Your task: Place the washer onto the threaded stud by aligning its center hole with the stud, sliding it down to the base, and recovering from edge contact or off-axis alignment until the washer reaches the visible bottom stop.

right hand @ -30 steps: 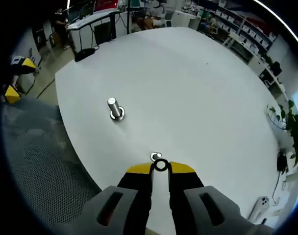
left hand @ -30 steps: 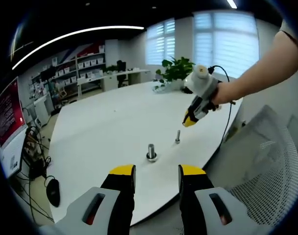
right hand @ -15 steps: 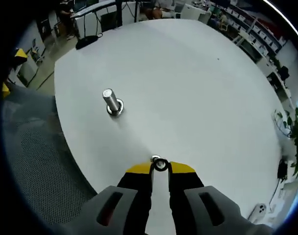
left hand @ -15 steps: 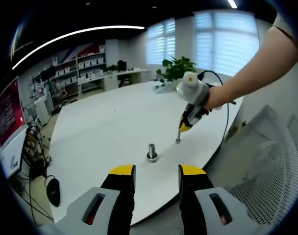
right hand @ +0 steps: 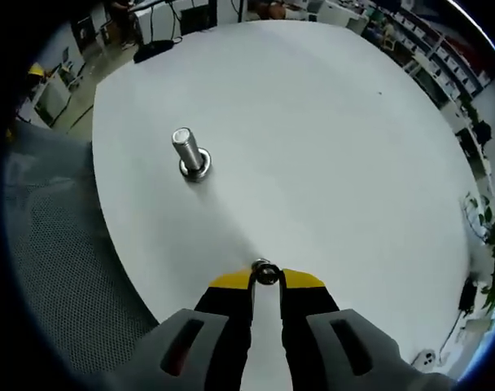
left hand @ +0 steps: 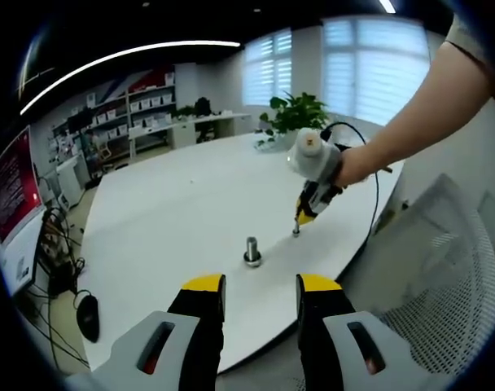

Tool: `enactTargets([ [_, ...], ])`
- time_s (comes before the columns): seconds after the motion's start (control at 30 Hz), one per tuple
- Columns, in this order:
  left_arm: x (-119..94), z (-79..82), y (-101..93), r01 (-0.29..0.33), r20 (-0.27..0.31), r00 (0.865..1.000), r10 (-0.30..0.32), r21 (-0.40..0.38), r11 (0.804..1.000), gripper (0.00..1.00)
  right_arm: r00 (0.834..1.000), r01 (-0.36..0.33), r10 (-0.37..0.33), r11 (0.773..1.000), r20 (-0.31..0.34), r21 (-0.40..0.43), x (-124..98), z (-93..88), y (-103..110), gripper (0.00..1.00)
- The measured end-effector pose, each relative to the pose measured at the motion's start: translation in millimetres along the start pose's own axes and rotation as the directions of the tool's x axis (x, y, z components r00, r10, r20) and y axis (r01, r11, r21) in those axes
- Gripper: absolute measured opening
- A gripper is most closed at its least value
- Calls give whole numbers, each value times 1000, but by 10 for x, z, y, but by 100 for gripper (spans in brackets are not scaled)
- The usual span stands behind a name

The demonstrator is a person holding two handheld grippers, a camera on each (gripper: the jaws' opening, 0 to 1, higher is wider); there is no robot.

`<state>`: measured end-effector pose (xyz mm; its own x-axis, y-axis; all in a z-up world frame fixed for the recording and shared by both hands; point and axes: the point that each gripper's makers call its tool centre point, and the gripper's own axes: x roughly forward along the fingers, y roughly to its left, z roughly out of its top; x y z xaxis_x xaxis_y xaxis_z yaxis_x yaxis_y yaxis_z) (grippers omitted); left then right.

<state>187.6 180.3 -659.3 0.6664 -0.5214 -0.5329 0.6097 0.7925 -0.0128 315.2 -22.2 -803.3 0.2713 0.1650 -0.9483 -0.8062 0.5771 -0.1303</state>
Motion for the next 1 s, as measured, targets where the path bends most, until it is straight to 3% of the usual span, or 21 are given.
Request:
enactTargets([
  [0.3,12,-38,-3,1,-21,1000,-1,-5,1000,33,999,-20,20,1000,-31,18,213,-81,39,14],
  [0.57,22,-54,0,1,-32,999,-1,-2,1000,33,999,-44,43,994,11,98,262,-85,58,17],
  [0.63,21,-47,1,1,-29,1000,-1,-4,1000,33,998,-57,52,988,41,147,236,-69,62,20],
  [0.87,16,-33,0,1,-20,1000,-1,-6,1000,33,994,-43,27,988,107,150,-24,-87,68,22],
  [1.0,11,-9,11,-4,-9,1000,4,-9,1000,33,985,-33,1,982,175,184,-274,-90,62,22],
])
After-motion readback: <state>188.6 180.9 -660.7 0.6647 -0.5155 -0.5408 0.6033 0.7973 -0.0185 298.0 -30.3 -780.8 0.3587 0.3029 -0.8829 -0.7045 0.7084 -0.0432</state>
